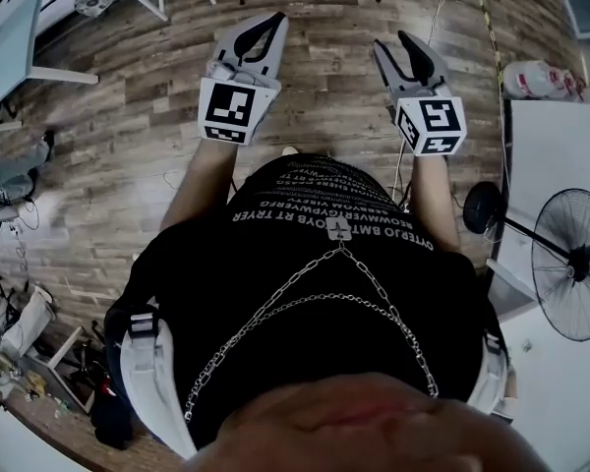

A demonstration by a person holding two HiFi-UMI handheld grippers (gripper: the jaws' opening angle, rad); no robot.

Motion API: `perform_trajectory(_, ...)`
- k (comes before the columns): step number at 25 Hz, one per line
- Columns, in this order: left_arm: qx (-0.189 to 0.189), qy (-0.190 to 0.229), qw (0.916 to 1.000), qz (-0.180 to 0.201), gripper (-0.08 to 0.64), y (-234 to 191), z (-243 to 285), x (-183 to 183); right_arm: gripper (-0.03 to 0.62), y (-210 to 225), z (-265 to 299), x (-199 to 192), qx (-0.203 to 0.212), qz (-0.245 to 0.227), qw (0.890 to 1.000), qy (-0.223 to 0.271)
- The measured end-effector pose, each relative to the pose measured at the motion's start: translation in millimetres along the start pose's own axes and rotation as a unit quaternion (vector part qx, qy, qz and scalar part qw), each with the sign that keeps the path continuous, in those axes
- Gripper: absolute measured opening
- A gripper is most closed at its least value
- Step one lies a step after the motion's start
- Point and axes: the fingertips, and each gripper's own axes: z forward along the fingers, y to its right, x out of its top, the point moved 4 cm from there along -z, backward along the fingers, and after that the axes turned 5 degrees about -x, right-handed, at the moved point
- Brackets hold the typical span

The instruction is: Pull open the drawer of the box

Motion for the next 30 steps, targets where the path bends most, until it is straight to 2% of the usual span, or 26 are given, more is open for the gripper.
perform_trajectory(6, -0.005, 0.002, 1.0000, 0.004, 0.005, 2, -3, -1, 0.181, 3, -5, -8, -0.007, 0.004, 1.000, 0.001)
perform_trajectory(10, -0.012, -0.011, 0.9999, -0.002, 0.005, 3, -7, -5, 0.181, 10, -3, -9, -0.014, 0.012, 1.000, -0.002)
perform_trajectory(17, 0.002, -0.030, 0.9995, -0.007, 0.005, -7, -9, -18, 0.181, 24, 12, -6, -0.013, 0.009, 1.000, 0.002)
perform_trajectory(21, 0.018, -0.026, 0.9994, -0.009, 0.005, -14, -9, -16, 0.182, 33, 16, -4, -0.014, 0.006, 1.000, 0.001)
perform_trajectory(25, 0.027, -0.024, 0.9993, -0.007, 0.005, -19, 3, -13, 0.182, 46, 25, -2, -0.011, 0.004, 1.000, 0.001)
perform_trajectory(30, 0.020, -0.025, 0.9994, -0.008, 0.005, -23, 32, -13, 0.182, 68, 42, -1, -0.012, 0.006, 1.000, 0.001)
